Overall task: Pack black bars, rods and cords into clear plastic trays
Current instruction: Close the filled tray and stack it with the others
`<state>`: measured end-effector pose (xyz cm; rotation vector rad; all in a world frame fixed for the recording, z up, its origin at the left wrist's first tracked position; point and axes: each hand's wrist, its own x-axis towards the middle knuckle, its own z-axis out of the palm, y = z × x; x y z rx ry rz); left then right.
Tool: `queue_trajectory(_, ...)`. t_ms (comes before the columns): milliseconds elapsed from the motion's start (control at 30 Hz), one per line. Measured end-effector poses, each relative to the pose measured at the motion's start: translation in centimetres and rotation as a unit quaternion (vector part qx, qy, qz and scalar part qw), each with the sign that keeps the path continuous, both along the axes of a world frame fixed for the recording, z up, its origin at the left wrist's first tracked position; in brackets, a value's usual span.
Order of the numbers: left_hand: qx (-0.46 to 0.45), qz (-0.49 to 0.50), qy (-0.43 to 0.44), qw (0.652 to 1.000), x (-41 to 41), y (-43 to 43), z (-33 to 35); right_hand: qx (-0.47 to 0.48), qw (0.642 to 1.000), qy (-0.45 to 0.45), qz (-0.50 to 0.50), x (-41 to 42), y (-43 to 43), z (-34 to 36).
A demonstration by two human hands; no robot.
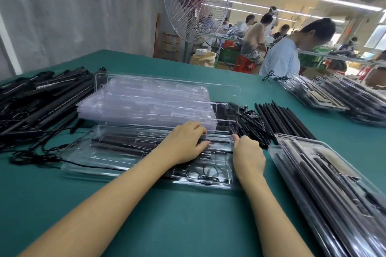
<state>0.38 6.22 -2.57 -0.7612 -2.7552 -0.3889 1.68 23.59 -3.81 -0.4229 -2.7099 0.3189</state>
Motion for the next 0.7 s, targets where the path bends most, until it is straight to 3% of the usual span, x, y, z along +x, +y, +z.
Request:
queue_trajectory(367,-0.061,0.029,0.011,0.998,0.6,0.4,0.0,-0.019,0.997,0.067,0.029,0.3,0.1,-0.4)
queue_trajectory(700,-0.068,0.039,-0.033,0.996,0.1,0.9,-1.0,-0.02,1.0,-0.01,0.011,-0.2,0.3,-0.7)
